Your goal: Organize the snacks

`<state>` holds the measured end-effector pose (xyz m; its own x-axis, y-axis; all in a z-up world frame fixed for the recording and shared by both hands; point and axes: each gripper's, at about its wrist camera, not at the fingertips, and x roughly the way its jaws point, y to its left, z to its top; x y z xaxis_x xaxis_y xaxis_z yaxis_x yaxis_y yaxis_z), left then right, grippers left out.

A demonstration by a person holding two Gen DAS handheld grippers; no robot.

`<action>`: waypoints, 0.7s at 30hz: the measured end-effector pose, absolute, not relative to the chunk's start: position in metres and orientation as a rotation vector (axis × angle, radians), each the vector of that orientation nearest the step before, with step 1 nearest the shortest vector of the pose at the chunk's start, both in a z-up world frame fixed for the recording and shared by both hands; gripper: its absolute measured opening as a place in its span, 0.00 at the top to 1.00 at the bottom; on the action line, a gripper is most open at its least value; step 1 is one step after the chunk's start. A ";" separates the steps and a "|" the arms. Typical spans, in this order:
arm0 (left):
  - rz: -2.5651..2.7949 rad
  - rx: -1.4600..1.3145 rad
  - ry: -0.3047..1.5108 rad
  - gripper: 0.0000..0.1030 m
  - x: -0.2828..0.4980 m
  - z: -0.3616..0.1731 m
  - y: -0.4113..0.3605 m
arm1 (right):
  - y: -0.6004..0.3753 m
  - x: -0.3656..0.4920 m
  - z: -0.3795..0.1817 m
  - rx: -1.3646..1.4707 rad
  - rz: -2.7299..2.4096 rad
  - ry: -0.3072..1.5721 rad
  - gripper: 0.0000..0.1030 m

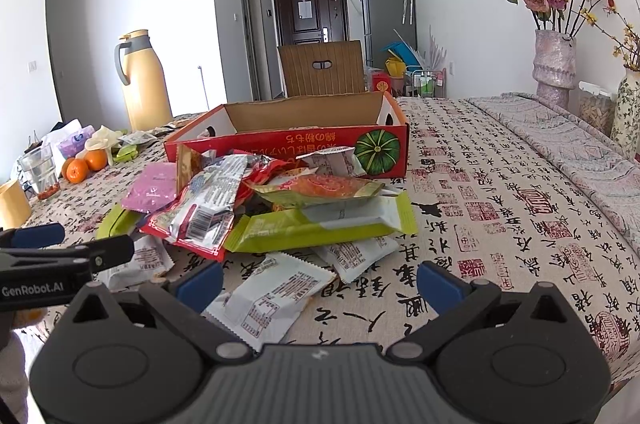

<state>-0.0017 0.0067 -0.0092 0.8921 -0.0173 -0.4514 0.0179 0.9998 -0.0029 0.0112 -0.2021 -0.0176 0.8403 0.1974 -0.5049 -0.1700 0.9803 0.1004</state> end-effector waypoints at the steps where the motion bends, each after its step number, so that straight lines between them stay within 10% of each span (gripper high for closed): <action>1: -0.018 0.002 0.469 0.00 -0.002 -0.009 0.007 | -0.202 0.011 -0.017 0.053 0.194 0.539 0.00; 21: -0.017 -0.008 0.473 0.00 -0.003 -0.013 0.008 | -0.199 0.009 -0.020 0.050 0.198 0.543 0.00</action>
<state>-0.0030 0.0076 -0.0127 0.8900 -0.0183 -0.4555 0.0144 0.9998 -0.0119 0.0095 -0.1989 -0.0204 0.8377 0.2005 -0.5079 -0.1740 0.9797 0.0998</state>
